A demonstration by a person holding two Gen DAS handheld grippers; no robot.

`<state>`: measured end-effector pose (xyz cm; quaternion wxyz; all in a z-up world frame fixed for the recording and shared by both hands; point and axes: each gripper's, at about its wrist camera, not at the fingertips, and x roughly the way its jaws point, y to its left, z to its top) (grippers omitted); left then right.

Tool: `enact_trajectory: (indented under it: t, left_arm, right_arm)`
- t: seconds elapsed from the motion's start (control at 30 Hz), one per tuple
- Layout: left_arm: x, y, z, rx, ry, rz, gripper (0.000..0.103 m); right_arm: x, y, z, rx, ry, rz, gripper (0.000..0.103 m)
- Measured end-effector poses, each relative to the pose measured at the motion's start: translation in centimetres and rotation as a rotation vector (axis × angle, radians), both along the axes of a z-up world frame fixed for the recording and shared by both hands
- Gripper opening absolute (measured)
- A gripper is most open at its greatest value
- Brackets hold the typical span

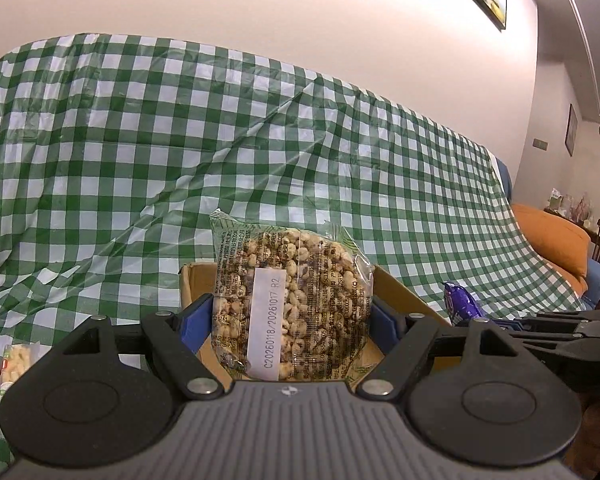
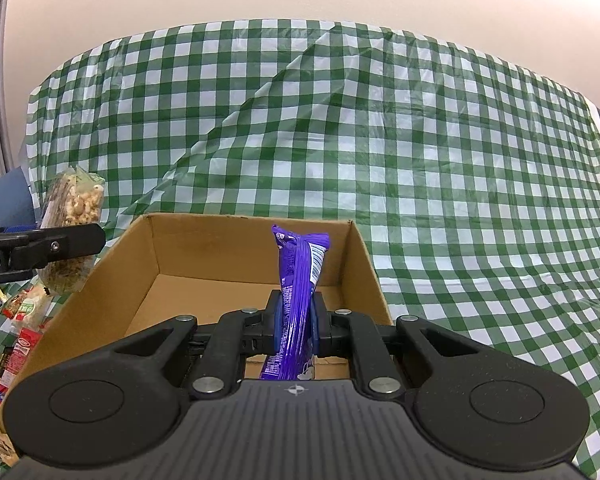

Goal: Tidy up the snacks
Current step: 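Carry the bean bag and chocolate bar over the cardboard box, then open both grippers to drop the bean bag and chocolate bar into the box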

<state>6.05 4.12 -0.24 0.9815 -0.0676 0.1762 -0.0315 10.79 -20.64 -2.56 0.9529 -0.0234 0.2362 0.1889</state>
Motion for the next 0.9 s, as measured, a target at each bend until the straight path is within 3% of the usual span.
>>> enact_trajectory:
  t: [0.9]
  left_arm:
    - [0.06, 0.06, 0.11, -0.022, -0.004, 0.021, 0.083]
  right_arm:
    - [0.11, 0.15, -0.03, 0.004, -0.020, 0.009, 0.014]
